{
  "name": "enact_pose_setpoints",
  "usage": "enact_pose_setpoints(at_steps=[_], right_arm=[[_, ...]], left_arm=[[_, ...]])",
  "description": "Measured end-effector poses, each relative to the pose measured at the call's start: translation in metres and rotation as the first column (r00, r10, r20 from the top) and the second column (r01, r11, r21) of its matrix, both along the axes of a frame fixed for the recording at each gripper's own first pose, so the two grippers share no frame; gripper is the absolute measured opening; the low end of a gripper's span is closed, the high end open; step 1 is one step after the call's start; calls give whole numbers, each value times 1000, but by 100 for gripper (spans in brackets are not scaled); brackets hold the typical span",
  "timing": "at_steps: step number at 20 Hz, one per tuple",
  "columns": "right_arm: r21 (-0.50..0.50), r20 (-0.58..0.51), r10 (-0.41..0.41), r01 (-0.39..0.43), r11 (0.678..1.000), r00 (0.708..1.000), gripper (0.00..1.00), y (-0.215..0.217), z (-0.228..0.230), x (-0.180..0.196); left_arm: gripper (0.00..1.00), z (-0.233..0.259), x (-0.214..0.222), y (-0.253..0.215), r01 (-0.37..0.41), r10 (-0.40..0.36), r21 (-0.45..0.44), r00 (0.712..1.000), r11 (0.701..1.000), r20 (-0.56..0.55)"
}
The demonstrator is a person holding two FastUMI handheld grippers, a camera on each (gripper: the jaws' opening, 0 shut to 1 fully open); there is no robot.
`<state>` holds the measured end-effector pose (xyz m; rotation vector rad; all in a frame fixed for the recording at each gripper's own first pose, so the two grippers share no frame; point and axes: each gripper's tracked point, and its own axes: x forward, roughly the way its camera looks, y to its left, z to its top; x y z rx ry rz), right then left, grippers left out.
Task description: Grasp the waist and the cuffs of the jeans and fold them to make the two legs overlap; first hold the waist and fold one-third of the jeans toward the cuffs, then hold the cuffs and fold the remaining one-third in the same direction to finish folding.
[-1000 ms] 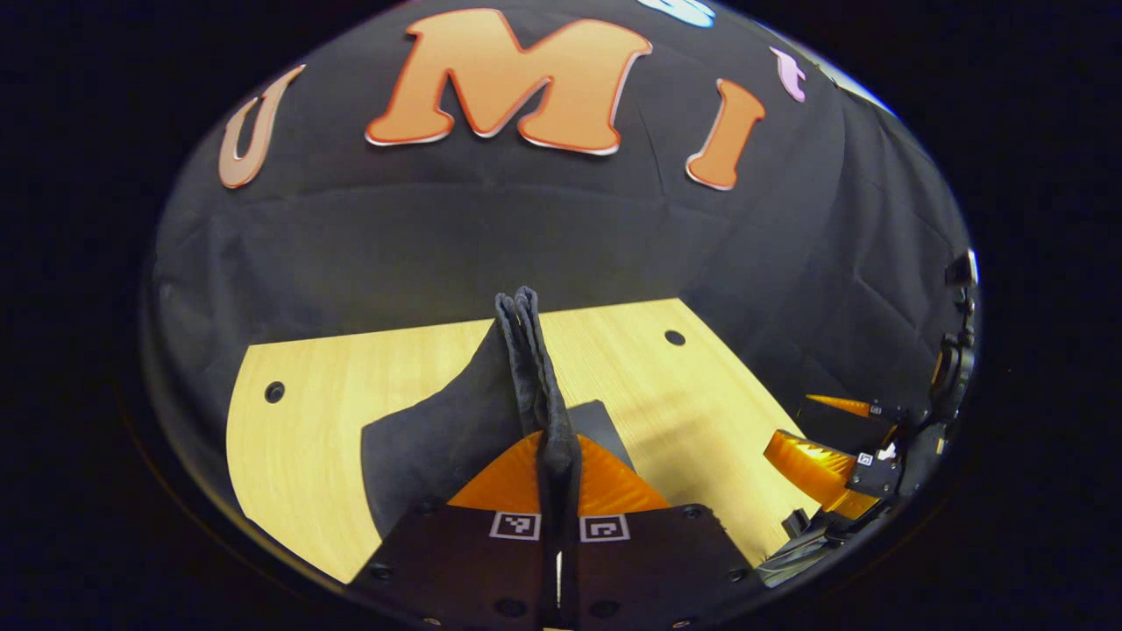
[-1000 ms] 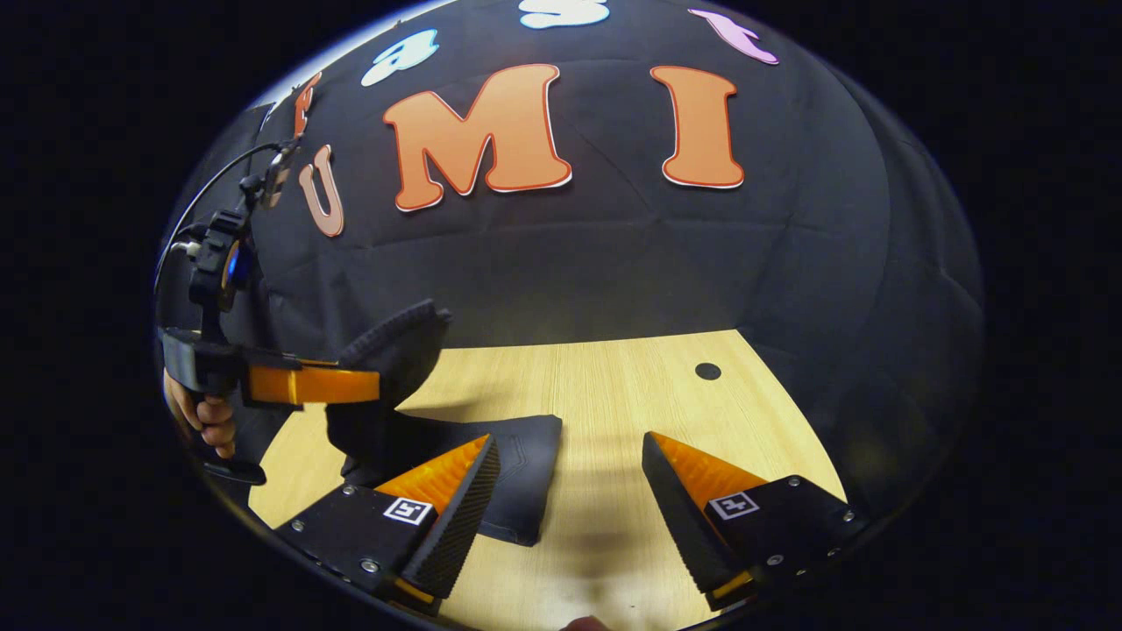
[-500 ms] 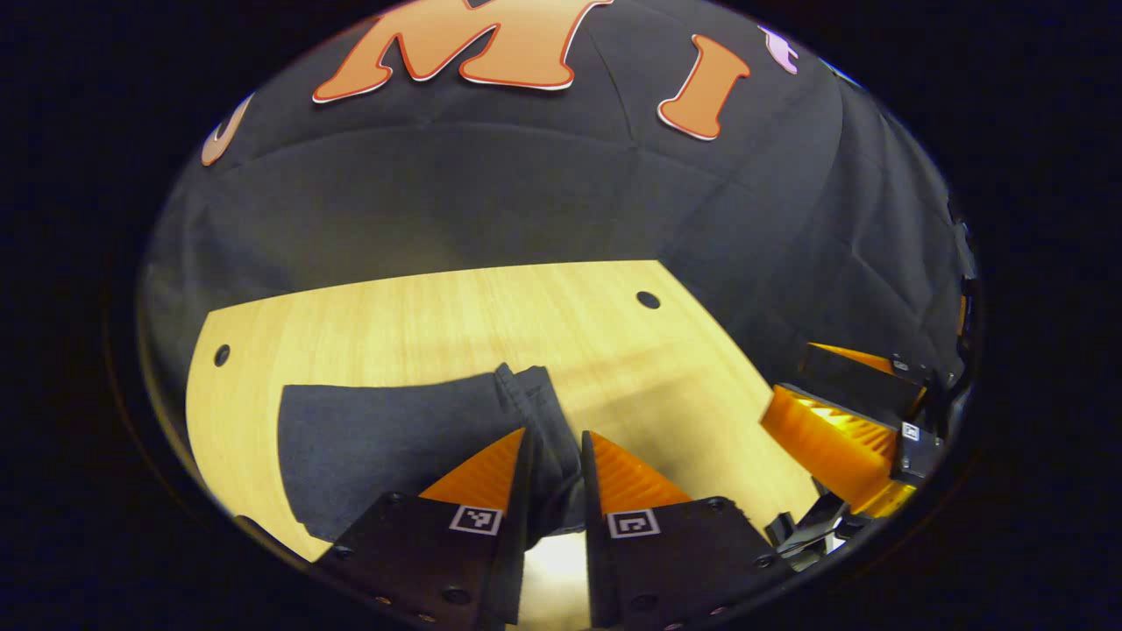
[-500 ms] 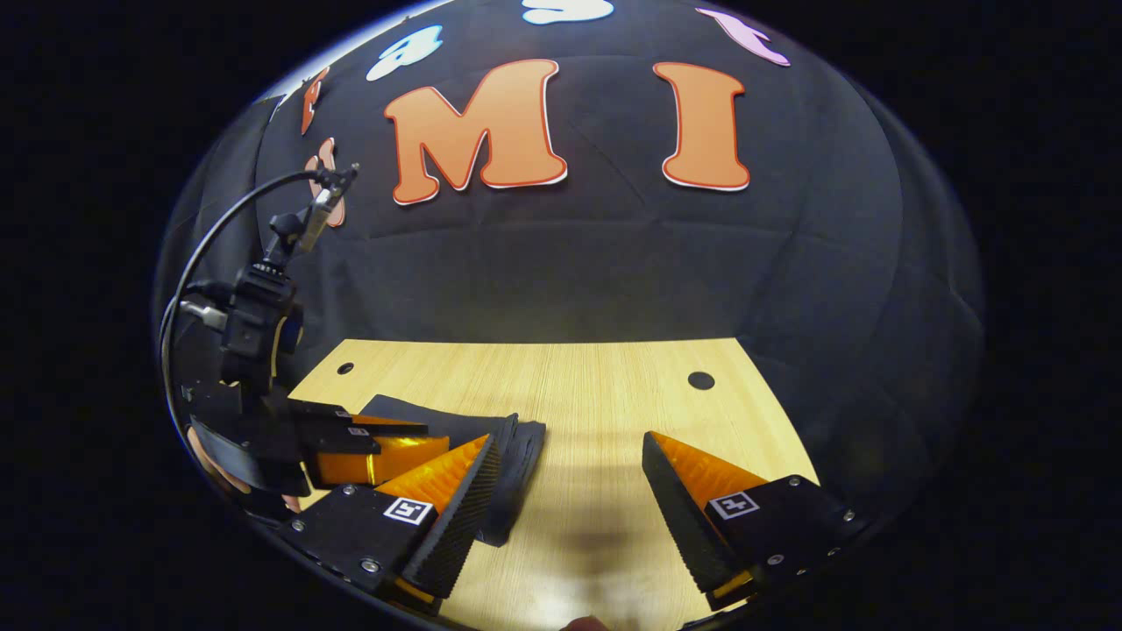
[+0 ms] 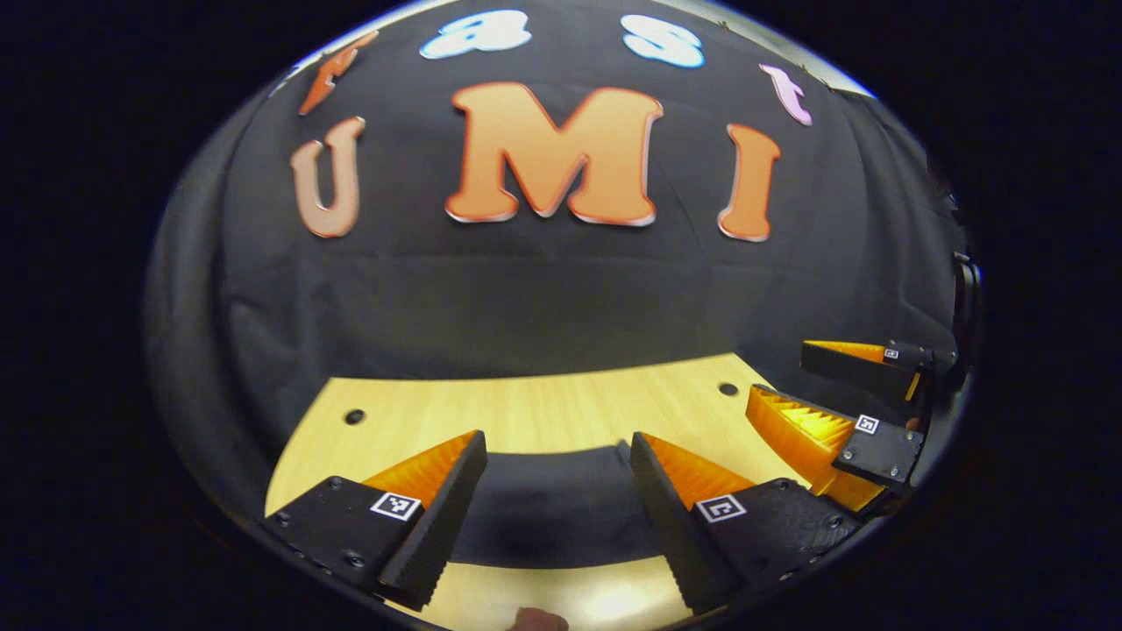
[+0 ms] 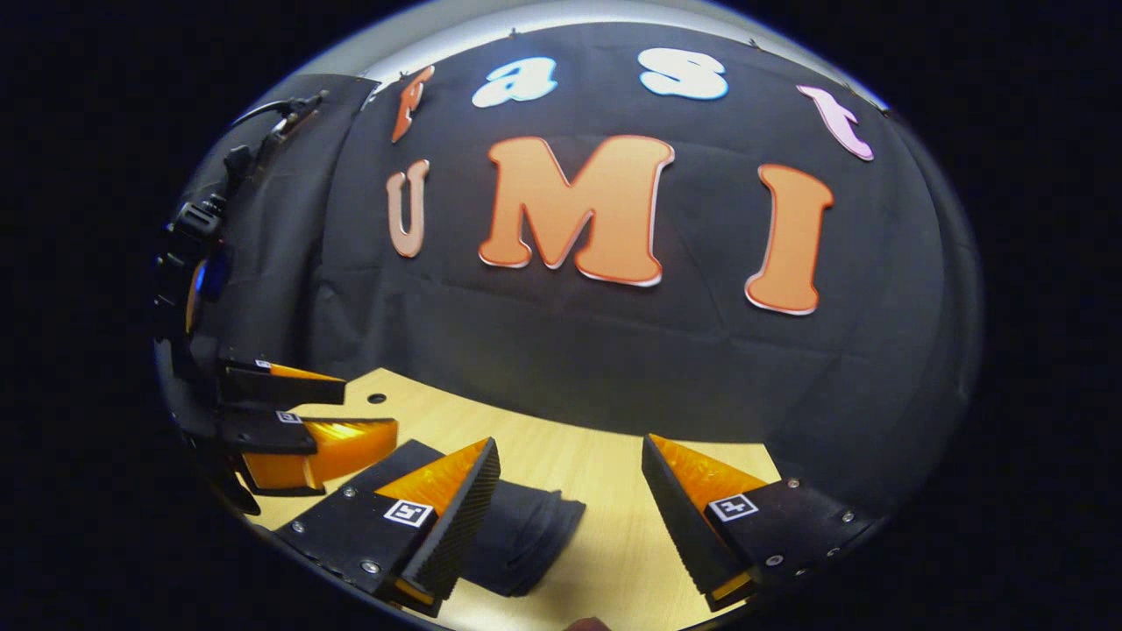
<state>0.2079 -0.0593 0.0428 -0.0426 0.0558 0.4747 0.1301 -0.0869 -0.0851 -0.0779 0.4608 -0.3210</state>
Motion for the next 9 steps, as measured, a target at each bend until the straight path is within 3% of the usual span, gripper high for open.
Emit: enact_pose_setpoints(at_steps=[2,5,9], right_arm=[[50,29,54,-55,997,998,98,27,19,-7],[88,64,108,-113,990,992,98,62,37,-21],[82,99,177,-186,979,979,98,100,47,-36]], left_arm=[[98,25,-6,46,-105,104,1,991,994,87],[98,61,-26,107,-240,234,10,955,971,184],[96,81,-56,162,-372,341,58,896,927,284]])
